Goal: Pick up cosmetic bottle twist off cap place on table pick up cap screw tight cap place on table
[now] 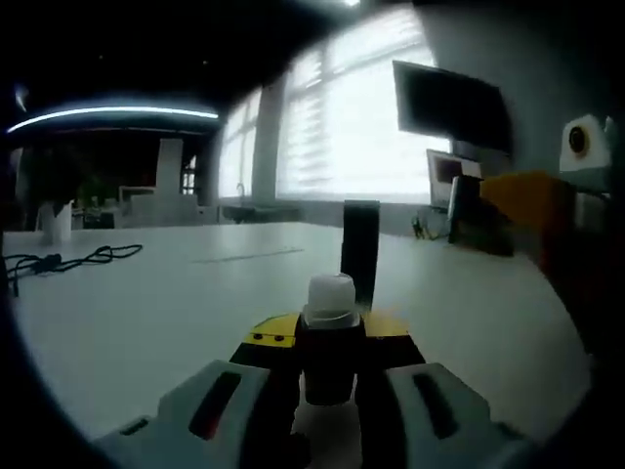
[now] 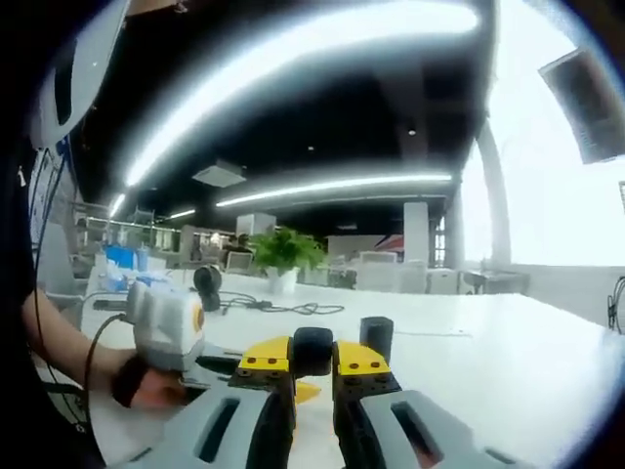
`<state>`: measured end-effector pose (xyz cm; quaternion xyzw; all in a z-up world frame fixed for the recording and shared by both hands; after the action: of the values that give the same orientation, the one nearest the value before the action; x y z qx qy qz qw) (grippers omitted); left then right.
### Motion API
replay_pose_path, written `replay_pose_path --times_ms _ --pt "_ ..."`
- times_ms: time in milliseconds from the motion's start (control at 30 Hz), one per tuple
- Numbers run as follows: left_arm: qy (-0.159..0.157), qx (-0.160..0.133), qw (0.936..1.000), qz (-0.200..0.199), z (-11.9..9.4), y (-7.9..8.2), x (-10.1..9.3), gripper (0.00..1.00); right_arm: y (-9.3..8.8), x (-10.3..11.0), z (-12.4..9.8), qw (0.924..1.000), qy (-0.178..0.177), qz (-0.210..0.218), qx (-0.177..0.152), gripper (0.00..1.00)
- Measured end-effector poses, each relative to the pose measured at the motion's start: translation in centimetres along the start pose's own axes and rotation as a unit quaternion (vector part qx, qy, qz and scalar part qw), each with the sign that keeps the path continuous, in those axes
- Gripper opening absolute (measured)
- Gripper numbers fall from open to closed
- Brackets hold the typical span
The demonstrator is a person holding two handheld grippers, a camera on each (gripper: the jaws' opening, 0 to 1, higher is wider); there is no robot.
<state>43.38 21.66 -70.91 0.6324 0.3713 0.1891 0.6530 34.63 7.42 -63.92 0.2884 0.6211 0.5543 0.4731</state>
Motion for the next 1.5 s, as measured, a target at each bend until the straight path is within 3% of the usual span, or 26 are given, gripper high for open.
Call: replay_pose_path --times_ms 67,233,467,833,1133,1500 --pt "0.002 0.025 0.9997 0.003 0.2 -0.5 -0.1 0.1 -0.1 0.0 -0.1 1.0 0.0 0.0 0.002 0.08" --pt "0.004 0.033 0.9994 0.006 0.3 -0.6 0.1 0.1 -0.1 -0.3 -0.3 1.0 -0.005 0.003 0.001 0.08" --pt "0.003 0.035 0.9993 -0.009 0.6 -0.6 0.3 0.1 -0.2 -0.3 -0.3 1.0 -0.006 0.007 0.003 0.08" --pt "0.003 0.048 0.9988 0.002 0.5 -0.9 0.1 0.11 0.1 -0.3 -0.2 1.0 -0.004 0.001 0.001 0.08" --pt "-0.004 0.047 0.9989 -0.007 0.1 -0.9 0.0 0.19 0.2 0.1 0.0 1.0 0.001 -0.001 0.001 0.08" --pt "-0.005 0.047 0.9989 -0.007 -3.4 -0.9 0.1 0.21 0.1 0.0 0.2 1.0 -0.007 0.0 0.002 0.08"
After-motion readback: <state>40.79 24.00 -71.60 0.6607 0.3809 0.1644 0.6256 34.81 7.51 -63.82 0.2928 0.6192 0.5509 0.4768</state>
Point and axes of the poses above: the point that each gripper's makers call its tool centre point, and the gripper's own axes: z roughly forward along the fingers, x roughly to its left, y roughly out of its top, the point moved 8 cm from there along -z, roughly backward along the fingers, and after that the axes turned 13 degrees about -z, right-handed, at the moved point
